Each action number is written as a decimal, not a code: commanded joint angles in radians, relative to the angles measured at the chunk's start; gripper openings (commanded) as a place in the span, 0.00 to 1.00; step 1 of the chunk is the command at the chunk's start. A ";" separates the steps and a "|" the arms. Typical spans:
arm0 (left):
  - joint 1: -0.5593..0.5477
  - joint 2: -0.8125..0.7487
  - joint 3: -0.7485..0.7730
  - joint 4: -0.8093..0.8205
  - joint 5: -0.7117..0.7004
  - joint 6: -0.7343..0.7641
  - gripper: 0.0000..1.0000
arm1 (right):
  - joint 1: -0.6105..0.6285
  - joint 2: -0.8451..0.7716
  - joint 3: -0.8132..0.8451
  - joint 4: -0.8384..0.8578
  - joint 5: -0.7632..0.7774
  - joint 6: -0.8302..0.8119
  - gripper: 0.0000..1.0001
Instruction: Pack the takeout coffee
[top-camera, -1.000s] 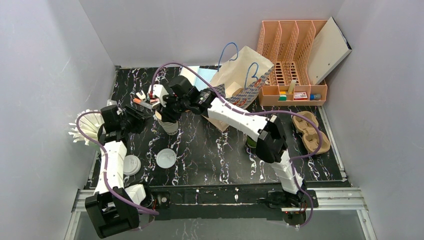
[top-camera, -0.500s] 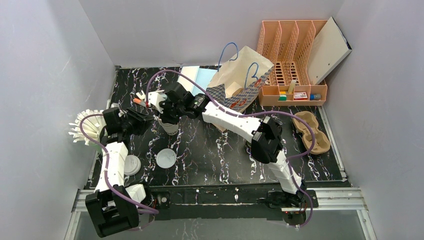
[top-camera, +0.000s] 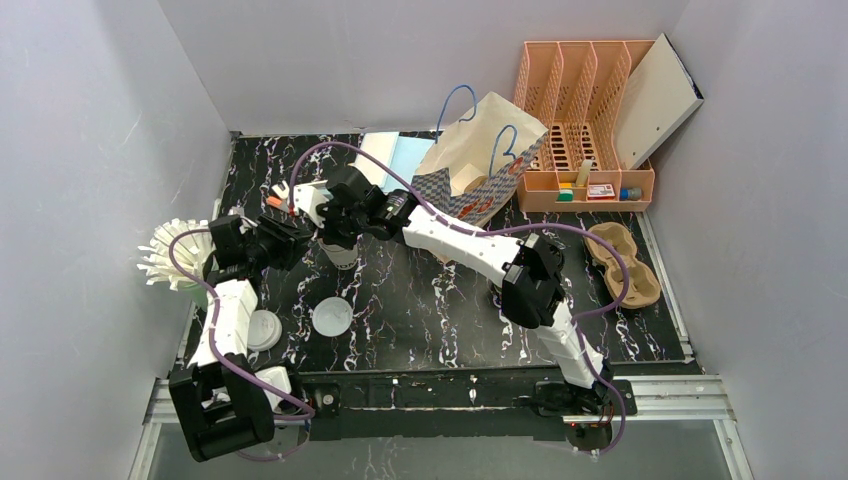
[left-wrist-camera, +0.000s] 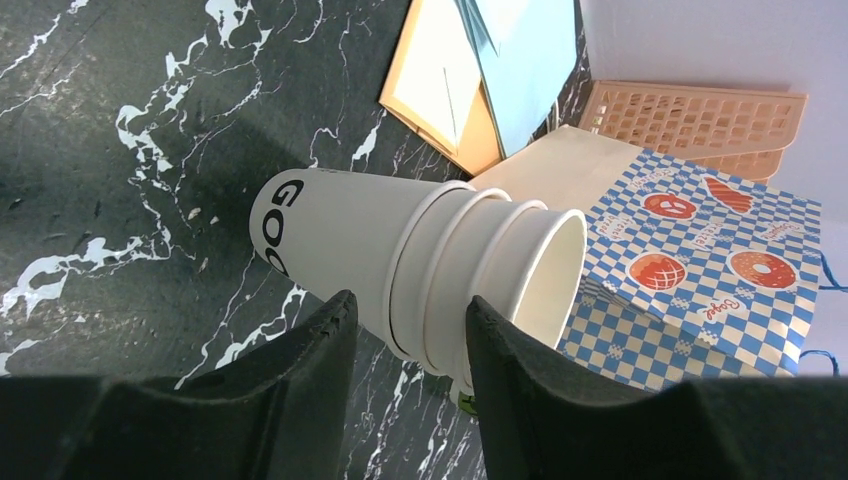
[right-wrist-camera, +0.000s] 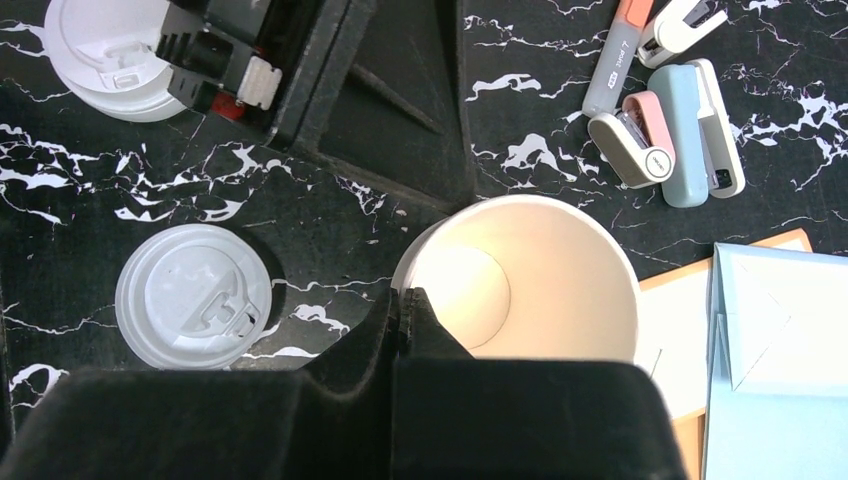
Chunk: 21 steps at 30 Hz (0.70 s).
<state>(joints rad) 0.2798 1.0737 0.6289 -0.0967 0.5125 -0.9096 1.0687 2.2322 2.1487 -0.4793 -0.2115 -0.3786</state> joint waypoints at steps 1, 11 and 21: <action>0.004 0.019 -0.005 0.034 0.060 -0.027 0.45 | 0.008 -0.030 0.004 0.043 0.006 -0.013 0.01; 0.004 0.050 -0.026 0.082 0.081 -0.041 0.46 | 0.014 -0.034 0.001 0.048 -0.005 -0.003 0.01; -0.002 0.080 -0.074 0.092 0.037 -0.034 0.43 | 0.014 -0.070 -0.017 0.116 0.060 0.022 0.01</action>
<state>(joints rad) 0.2825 1.1336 0.5949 0.0345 0.5613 -0.9592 1.0725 2.2318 2.1429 -0.4622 -0.1810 -0.3717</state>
